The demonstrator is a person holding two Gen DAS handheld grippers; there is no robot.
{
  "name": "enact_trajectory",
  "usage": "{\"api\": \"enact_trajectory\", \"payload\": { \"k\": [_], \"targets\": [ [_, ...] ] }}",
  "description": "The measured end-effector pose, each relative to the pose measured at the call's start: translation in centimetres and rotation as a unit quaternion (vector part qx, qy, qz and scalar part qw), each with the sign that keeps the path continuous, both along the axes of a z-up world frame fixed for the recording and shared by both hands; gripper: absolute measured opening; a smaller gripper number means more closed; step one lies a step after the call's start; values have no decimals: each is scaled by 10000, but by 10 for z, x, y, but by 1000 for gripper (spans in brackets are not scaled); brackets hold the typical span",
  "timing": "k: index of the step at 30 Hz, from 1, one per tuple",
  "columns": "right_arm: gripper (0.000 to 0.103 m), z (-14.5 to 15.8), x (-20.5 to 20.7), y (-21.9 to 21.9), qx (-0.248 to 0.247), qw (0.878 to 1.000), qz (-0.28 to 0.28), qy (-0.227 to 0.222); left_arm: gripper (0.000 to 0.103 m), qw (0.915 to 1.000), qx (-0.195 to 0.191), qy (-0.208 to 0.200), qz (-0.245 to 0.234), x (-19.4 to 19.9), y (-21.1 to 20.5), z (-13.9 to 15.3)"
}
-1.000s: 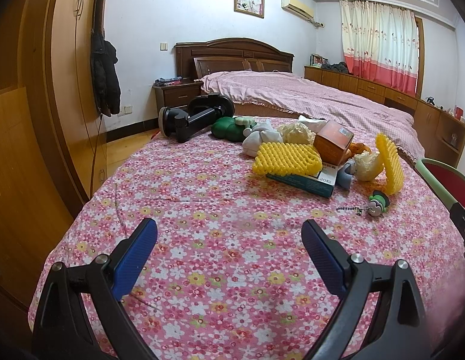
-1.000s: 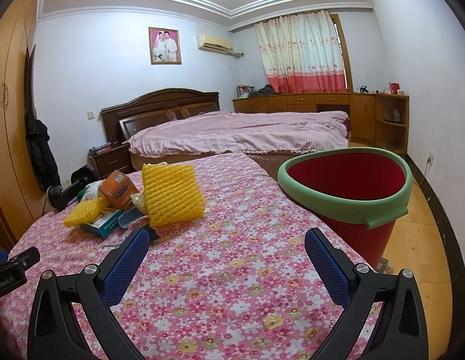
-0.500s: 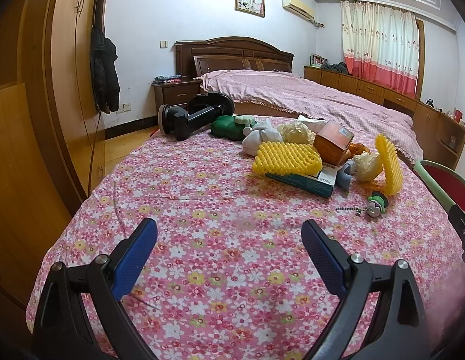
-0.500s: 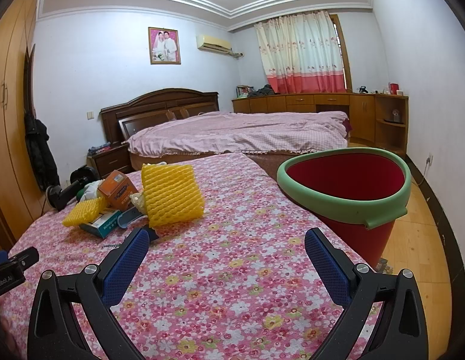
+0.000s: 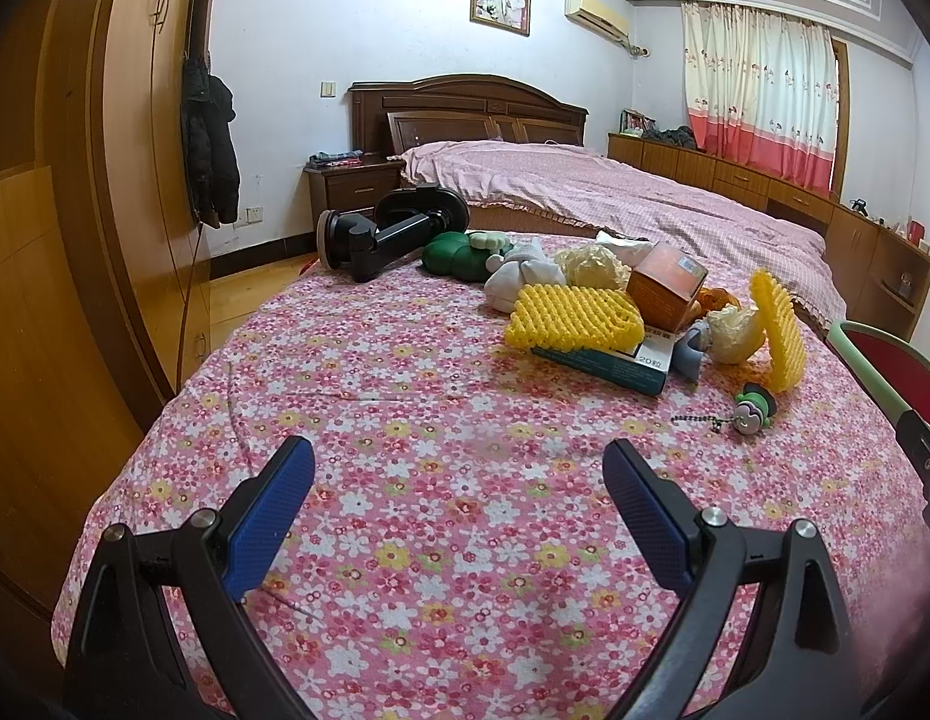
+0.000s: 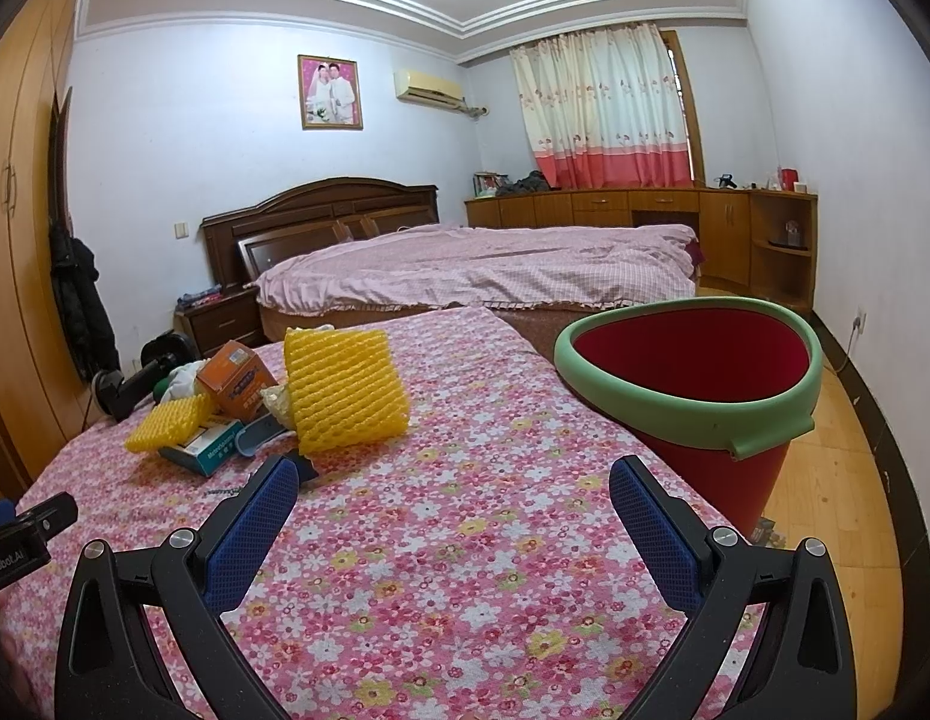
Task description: Collect trash
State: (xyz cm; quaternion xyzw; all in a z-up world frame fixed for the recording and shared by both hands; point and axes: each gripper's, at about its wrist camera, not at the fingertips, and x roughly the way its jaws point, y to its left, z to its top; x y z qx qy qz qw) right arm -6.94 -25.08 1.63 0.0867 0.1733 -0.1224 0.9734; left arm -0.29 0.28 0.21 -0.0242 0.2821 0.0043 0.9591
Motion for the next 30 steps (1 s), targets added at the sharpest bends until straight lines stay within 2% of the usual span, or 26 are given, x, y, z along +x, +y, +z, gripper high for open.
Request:
{"api": "enact_trajectory", "payload": {
  "k": [30],
  "targets": [
    [103, 1, 0, 1, 4, 10000, -2, -30, 96, 10000, 20, -11, 1, -1, 0, 0]
  ]
}}
